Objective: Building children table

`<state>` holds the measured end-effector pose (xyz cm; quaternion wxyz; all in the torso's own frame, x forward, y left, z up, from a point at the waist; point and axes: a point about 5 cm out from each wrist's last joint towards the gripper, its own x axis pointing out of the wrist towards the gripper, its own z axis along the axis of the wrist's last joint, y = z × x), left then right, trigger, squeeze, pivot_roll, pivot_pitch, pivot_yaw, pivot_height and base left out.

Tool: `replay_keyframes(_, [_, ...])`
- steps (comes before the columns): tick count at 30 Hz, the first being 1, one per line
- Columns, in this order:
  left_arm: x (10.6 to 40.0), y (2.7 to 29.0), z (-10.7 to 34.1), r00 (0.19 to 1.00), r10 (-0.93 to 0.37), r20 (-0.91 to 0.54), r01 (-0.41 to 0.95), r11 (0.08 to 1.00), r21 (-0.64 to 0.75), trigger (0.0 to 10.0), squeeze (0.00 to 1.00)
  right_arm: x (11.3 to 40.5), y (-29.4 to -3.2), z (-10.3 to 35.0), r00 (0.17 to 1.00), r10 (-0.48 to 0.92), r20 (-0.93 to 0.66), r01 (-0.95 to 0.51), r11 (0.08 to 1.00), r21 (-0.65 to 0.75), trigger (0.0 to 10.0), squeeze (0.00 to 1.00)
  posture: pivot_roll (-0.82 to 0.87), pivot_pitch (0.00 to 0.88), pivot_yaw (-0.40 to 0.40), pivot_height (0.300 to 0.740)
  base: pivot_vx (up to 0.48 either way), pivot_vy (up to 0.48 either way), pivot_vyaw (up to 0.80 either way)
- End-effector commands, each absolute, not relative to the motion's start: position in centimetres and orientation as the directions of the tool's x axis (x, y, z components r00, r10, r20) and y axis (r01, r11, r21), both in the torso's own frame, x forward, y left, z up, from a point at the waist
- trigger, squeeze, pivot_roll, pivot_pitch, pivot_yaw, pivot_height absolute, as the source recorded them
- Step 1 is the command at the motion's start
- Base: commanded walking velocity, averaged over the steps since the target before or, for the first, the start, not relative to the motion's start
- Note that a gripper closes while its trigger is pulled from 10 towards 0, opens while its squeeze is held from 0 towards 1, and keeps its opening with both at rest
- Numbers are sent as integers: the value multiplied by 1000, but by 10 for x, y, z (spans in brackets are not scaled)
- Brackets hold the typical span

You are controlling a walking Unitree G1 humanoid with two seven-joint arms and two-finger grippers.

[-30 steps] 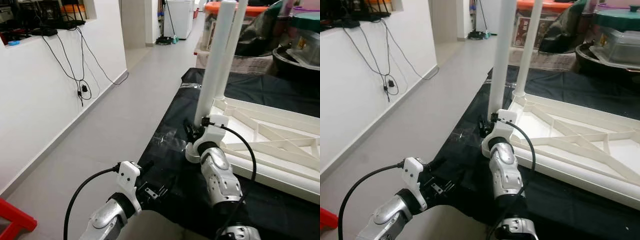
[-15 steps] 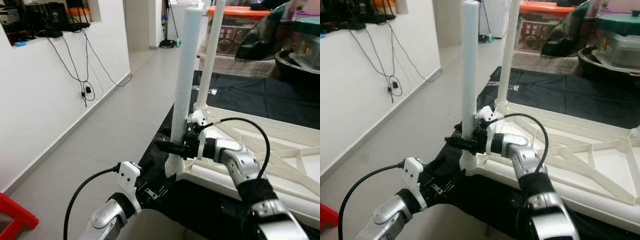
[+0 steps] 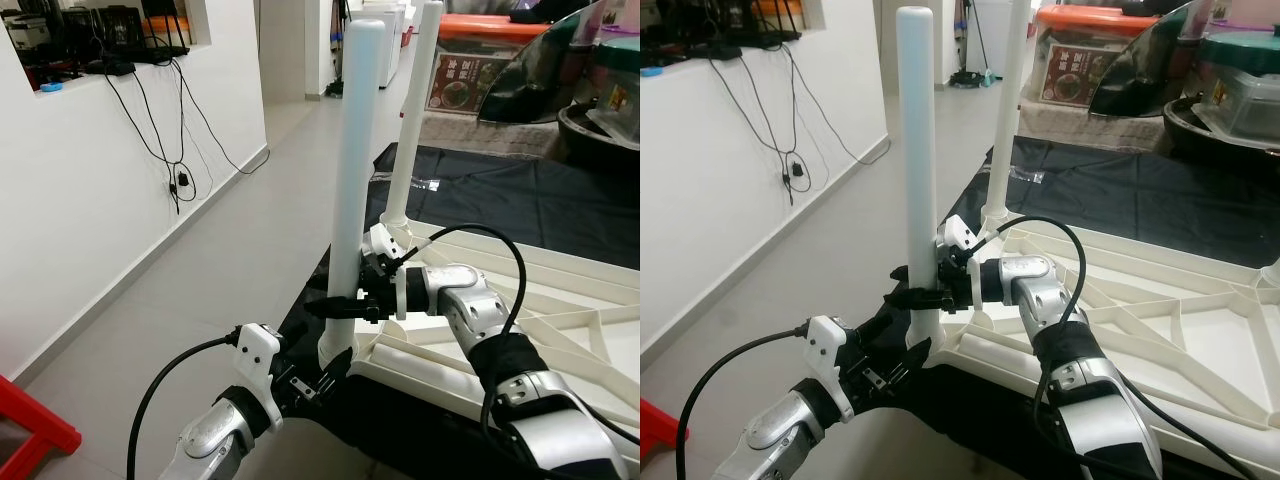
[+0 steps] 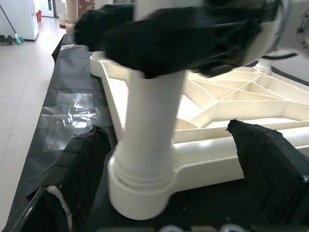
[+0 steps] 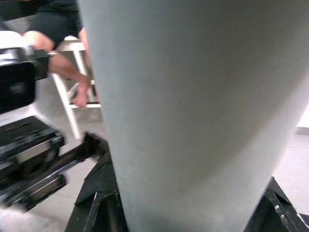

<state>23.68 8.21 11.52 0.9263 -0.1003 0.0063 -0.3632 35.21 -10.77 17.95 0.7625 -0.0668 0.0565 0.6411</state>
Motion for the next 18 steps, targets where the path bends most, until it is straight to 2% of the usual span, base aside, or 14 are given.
replay_keyframes(1, [236, 84, 113, 742, -669, 48, 664, 723, -190, 10000, 0, 357, -100, 171, 298, 943, -150, -954, 296, -36, 0, 0, 81, 0, -22, 740, 0, 0, 0])
replay_keyframes(3, [236, 84, 113, 742, -669, 48, 664, 723, -190, 10000, 0, 357, -100, 171, 298, 943, -150, -954, 296, -36, 0, 0, 81, 0, -22, 740, 0, 0, 0])
replay_keyframes(4, [236, 84, 113, 743, -668, 48, 663, 724, -190, 10000, 0, 361, -101, 169, 413, 901, -130, -911, 411, -47, 0, 0, 82, 0, -22, 740, 0, 0, 0])
replay_keyframes(5, [236, 84, 113, 743, -667, 48, 663, 724, -190, 10000, 0, 365, -102, 168, 484, 867, -118, -875, 481, -53, 0, 0, 82, 0, -22, 740, 0, 0, 0])
replay_keyframes(6, [236, 84, 113, 743, -667, 48, 663, 724, -190, 10000, 0, 365, -102, 168, 484, 867, -118, -875, 481, -53, 0, 0, 82, 0, -22, 740, 0, 0, 0])
replay_keyframes(7, [236, 84, 113, 745, -665, 49, 661, 726, -190, 10000, 0, 372, -110, 165, 649, 753, -113, -760, 649, -36, 0, 0, 82, 0, -18, 740, 0, 0, 0])
replay_keyframes(8, [236, 84, 113, 745, -665, 49, 661, 726, -190, 10000, 0, 372, -110, 165, 649, 753, -113, -760, 649, -36, 0, 0, 82, 0, -18, 740, 0, 0, 0])
replay_keyframes(9, [236, 85, 114, 746, -665, 49, 660, 727, -190, 10000, 0, 378, -120, 161, 787, 606, -118, -613, 790, -29, 0, 0, 72, 0, -10, 740, 0, 0, 0])
replay_keyframes(12, [236, 85, 114, 746, -665, 49, 660, 727, -190, 10000, 0, 378, -120, 161, 787, 606, -118, -613, 790, -29, 0, 0, 72, 0, -10, 740, 0, 0, 0])
replay_keyframes(13, [236, 85, 114, 744, -666, 49, 662, 725, -192, 10000, 0, 380, -134, 157, 921, 371, -119, -372, 928, 14, 0, 0, 67, 0, -7, 740, 0, 0, 0])
replay_keyframes(15, [236, 85, 114, 744, -666, 49, 662, 725, -192, 10000, 0, 380, -134, 157, 921, 371, -119, -372, 928, 14, 0, 0, 67, 0, -7, 740, 0, 0, 0])
replay_keyframes(16, [236, 84, 114, 740, -670, 48, 666, 721, -192, 10000, 0, 373, -144, 151, 985, 126, -119, -121, 991, 50, 0, 0, 67, 2, -8, 740, 0, 0, 0])
replay_keyframes(17, [236, 84, 114, 740, -670, 48, 666, 721, -192, 10000, 0, 373, -144, 151, 985, 126, -119, -121, 991, 50, 0, 0, 67, 2, -8, 740, 0, 0, 0])
replay_keyframes(18, [236, 85, 114, 740, -671, 48, 667, 721, -190, 10000, 0, 359, -145, 146, 988, -89, -124, 102, 989, 105, 0, 0, 70, 6, -6, 740, 0, 0, 0])
